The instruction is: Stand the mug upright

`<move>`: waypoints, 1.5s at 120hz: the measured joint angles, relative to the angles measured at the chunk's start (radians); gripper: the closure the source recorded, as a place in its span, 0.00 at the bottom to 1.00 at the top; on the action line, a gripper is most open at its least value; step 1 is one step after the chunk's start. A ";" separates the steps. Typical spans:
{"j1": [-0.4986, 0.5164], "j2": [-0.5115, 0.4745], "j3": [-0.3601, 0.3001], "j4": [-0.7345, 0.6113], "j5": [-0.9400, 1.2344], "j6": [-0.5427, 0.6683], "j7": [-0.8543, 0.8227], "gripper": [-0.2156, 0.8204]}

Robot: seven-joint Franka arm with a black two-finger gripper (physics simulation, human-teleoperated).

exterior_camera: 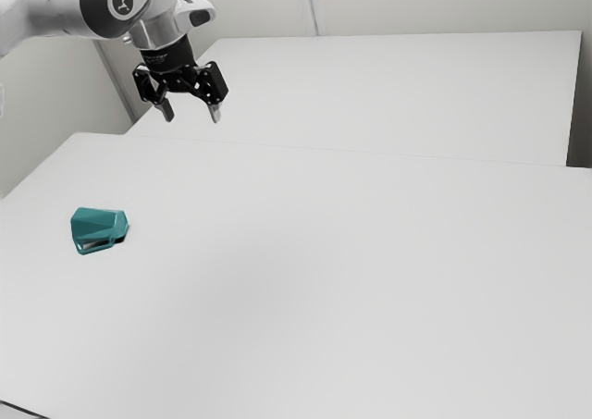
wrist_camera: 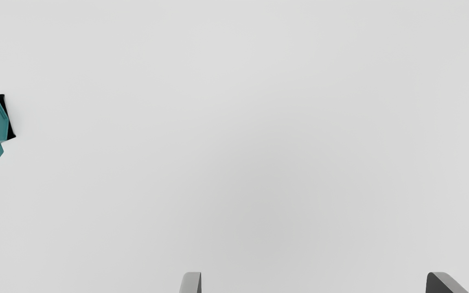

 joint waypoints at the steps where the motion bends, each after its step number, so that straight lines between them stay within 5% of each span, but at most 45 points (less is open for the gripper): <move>1: 0.000 0.000 0.000 0.000 0.000 0.000 0.000 0.21; 65: -0.025 -0.029 0.003 -0.007 -0.002 -0.005 -0.001 0.21; 108: 0.030 -0.035 0.003 -0.168 -0.159 0.112 0.012 0.21; 135: 0.190 -0.034 0.005 -0.215 -0.203 0.189 0.129 0.21; 180: 0.616 0.028 0.006 -0.270 -0.277 0.270 0.367 0.21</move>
